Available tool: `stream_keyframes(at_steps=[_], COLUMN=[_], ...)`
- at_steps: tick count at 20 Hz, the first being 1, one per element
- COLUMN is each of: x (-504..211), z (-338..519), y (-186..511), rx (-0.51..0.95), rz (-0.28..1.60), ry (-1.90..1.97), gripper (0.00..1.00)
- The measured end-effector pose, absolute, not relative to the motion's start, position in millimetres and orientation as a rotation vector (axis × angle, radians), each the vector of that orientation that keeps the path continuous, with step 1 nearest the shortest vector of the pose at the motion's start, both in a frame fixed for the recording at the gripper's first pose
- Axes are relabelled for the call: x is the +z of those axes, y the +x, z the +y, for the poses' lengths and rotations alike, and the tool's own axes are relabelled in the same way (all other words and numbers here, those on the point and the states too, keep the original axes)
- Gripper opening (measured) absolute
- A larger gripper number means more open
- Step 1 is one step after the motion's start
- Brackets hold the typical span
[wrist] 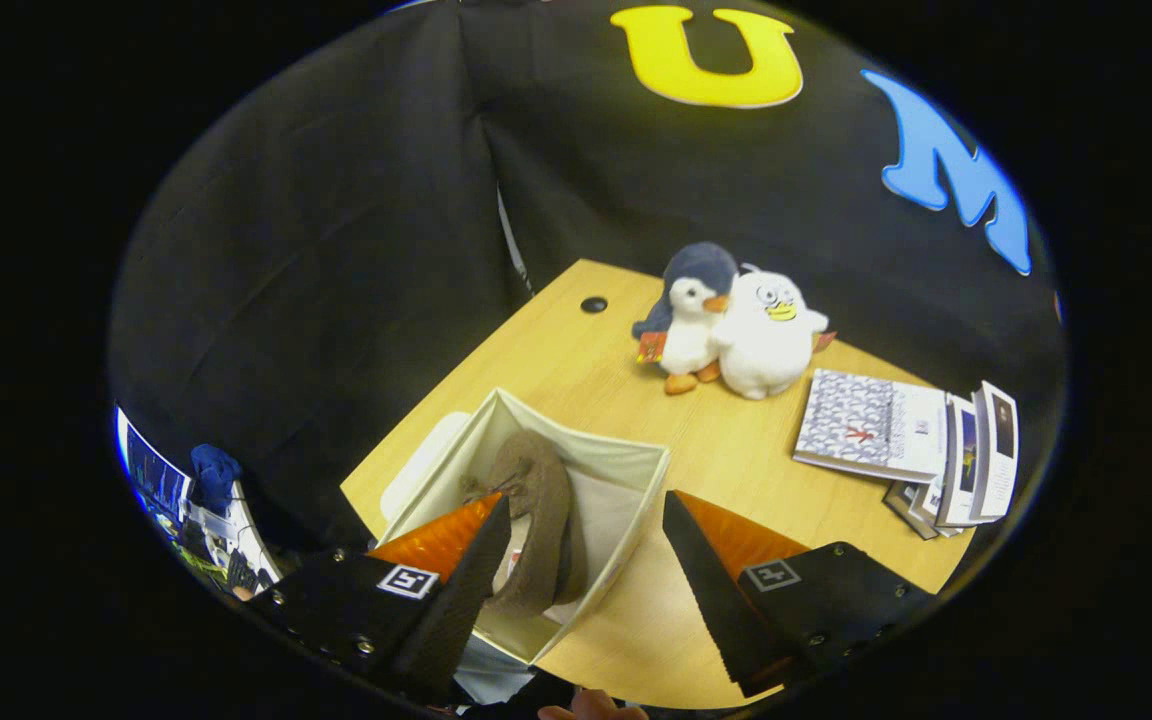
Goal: Open the storage box then place both shoes into the box .Put the left shoe in first, then the right shoe, with the right side of both shoes facing outward in a uniform manner.
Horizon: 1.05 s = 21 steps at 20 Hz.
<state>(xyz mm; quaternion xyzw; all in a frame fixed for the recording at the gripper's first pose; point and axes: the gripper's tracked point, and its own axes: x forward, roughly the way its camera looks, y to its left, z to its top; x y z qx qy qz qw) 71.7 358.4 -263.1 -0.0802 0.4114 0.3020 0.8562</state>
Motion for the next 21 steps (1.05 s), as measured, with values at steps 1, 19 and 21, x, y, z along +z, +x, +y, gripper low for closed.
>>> stream_keyframes(at_steps=[1, 19, 21], x=[-247, -8, -2], z=[351, 110, 101], y=[77, 57, 53], rx=[0.616, 0.090, 0.082], rz=[0.799, 0.036, 0.025], ry=[-0.164, -0.033, -0.038], gripper=[0.95, 0.95, 0.95])
